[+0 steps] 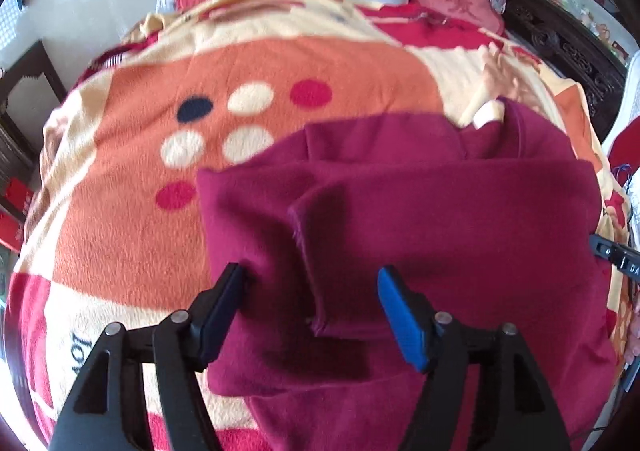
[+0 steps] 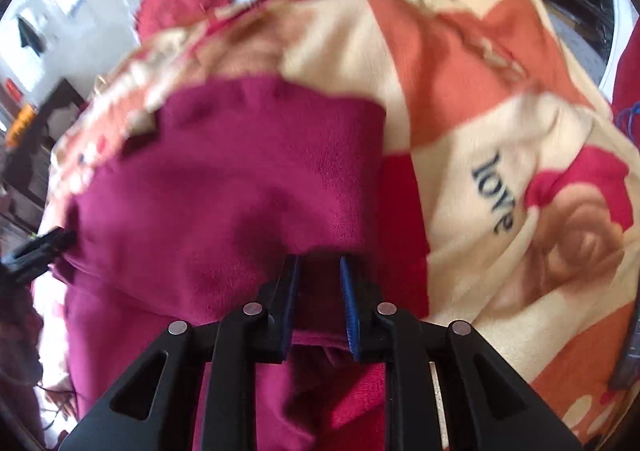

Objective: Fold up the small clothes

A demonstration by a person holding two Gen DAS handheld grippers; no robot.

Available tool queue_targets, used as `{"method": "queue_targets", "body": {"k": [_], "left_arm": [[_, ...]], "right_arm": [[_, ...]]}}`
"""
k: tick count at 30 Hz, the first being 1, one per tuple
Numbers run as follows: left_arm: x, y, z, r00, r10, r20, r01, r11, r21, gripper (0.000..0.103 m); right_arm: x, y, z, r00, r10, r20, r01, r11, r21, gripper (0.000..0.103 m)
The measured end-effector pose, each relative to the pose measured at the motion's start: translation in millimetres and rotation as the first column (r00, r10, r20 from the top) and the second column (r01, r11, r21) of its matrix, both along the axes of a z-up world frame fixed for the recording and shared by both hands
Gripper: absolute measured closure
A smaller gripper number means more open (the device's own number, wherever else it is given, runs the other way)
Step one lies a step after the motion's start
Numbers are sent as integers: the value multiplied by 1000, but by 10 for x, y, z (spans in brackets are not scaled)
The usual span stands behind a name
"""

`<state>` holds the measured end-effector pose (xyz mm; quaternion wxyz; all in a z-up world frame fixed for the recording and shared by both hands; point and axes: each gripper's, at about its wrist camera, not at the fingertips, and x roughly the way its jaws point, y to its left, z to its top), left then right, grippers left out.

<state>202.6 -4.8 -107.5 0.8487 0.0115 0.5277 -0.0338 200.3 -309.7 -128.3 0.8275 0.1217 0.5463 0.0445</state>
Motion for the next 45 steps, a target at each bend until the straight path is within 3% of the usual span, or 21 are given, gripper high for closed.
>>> {"method": "queue_targets", "body": {"k": [2, 5, 7, 12, 15, 18, 22, 25, 26, 27, 28, 29, 30, 34, 39, 45], "left_arm": [[-27, 117, 90, 1000, 15, 18, -14, 999, -43, 30], [5, 319, 257, 997, 46, 67, -41, 996, -80, 23], [90, 437, 321, 993, 79, 91, -70, 993, -95, 17], [486, 638, 251, 991, 100, 92, -90, 990, -106, 16], [713, 662, 93, 998, 41, 46, -35, 991, -125, 16], [872, 625, -44, 998, -55, 17, 57, 984, -170, 16], [1015, 540, -170, 990, -138, -6, 135, 977, -167, 16], [1091, 459, -230, 986, -164, -29, 159, 978, -136, 17], [1094, 421, -226, 984, -176, -20, 173, 978, -119, 26], [1082, 381, -213, 981, -192, -13, 190, 977, -100, 41], [1061, 343, -197, 977, -211, -14, 209, 973, -97, 50], [1043, 322, -185, 975, -221, -15, 218, 970, -109, 72], [1011, 296, -169, 973, -231, -18, 226, 966, -127, 87], [880, 226, -38, 973, -229, 30, 230, 971, -58, 95], [865, 493, 261, 985, -132, 113, 144, 984, -102, 96], [965, 686, 328, 987, -38, 158, 54, 993, -101, 96]], "right_arm": [[-29, -65, 177, 998, -15, 60, 12, 999, 40, 98], [-22, -190, 494, 983, -42, 177, 27, 995, 92, 78], [89, -207, 600, 979, -23, 200, 11, 998, 61, 76], [515, 29, 691, 965, 120, 235, -109, 992, -59, 76], [807, 328, 606, 929, 305, 211, -288, 951, -108, 76], [1039, 557, 520, 886, 417, 204, -383, 905, -187, 76], [1205, 673, 336, 853, 496, 160, -465, 863, -196, 73], [1213, 676, 258, 851, 501, 156, -467, 859, -209, 75], [1190, 665, 265, 855, 490, 169, -453, 865, -214, 89], [1160, 665, 273, 855, 488, 176, -448, 866, -223, 103], [1138, 669, 281, 852, 492, 181, -452, 864, -221, 103], [1093, 666, 311, 847, 493, 198, -451, 864, -225, 103], [1047, 675, 346, 839, 500, 215, -454, 861, -231, 103], [888, 684, 549, 824, 490, 284, -427, 867, -258, 103], [842, 769, 837, 808, 465, 362, -372, 879, -298, 103], [1147, 881, 855, 837, 375, 399, -280, 919, -276, 103]]}}
